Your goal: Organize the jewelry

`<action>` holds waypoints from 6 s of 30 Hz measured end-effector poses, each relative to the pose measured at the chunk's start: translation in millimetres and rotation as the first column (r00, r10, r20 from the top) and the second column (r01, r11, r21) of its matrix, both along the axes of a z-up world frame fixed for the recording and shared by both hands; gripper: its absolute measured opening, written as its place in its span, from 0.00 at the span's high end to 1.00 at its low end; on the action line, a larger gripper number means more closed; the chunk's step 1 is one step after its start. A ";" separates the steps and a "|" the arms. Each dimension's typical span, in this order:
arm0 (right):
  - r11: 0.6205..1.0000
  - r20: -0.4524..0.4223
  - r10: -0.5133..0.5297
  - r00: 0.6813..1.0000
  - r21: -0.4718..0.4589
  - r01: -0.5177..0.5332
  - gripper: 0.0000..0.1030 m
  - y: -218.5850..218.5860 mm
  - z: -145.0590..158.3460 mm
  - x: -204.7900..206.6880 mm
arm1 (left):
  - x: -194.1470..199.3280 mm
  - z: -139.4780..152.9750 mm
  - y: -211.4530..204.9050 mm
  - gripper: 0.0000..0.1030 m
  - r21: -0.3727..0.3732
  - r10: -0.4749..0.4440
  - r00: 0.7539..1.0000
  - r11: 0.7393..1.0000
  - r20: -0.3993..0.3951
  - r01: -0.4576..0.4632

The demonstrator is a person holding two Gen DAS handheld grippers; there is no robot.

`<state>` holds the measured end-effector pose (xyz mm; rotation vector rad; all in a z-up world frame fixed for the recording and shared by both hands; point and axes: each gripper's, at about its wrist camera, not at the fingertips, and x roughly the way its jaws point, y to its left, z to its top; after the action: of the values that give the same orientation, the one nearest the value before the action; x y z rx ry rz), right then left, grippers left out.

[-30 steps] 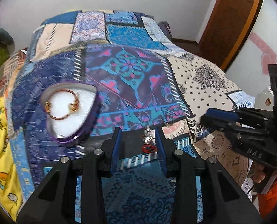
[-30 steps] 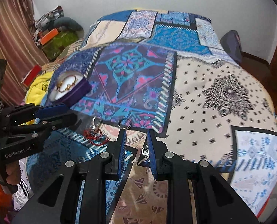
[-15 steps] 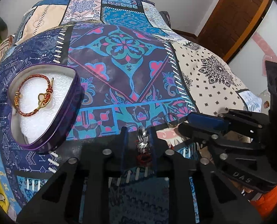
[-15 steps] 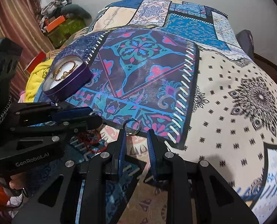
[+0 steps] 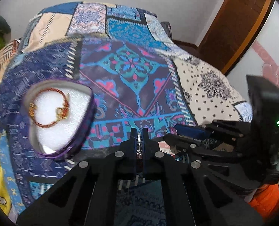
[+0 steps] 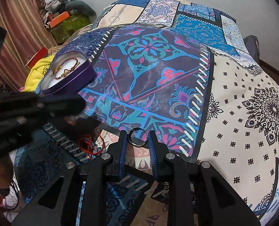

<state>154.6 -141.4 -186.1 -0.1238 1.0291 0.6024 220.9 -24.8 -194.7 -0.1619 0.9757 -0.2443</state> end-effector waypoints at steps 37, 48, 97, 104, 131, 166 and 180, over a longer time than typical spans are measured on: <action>0.984 0.258 -0.016 0.966 0.174 -0.030 0.81 60.1 111.4 2.7 | -37.6 104.9 115.8 0.98 -0.021 0.216 0.934 0.975 0.283 -0.219; 0.989 0.159 0.085 0.984 0.107 -0.103 0.81 108.5 63.3 20.2 | -7.0 72.6 119.3 0.98 -0.045 0.187 0.958 0.982 0.218 -0.181; 0.992 0.195 -0.112 0.974 0.082 0.098 0.76 -0.3 98.3 -16.8 | -35.4 91.6 60.4 0.69 0.066 0.084 0.975 0.993 0.206 -0.099; 0.985 0.184 -0.171 0.968 0.050 0.165 0.76 -39.4 90.4 -23.1 | -39.9 71.1 28.9 0.66 0.093 0.023 0.990 0.995 0.139 -0.036; 0.994 0.002 -0.095 0.995 -0.058 0.095 0.76 -46.9 13.8 -28.8 | -22.7 -30.0 -37.7 0.66 0.148 -0.102 0.991 0.982 -0.082 0.113; 0.994 0.011 -0.108 0.994 0.001 0.108 0.91 -45.5 16.2 -28.8 | -28.5 -10.7 -27.6 0.95 0.038 -0.068 0.998 0.997 -0.018 0.069; 0.986 0.203 -0.099 0.974 0.153 0.068 0.91 -9.5 98.0 -12.9 | -34.9 72.7 36.1 0.95 0.010 0.076 0.975 0.997 0.207 -0.080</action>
<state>141.8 -150.9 -88.1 -0.0147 0.7790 0.5726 185.9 11.2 -122.0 -0.1543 0.7627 -0.1756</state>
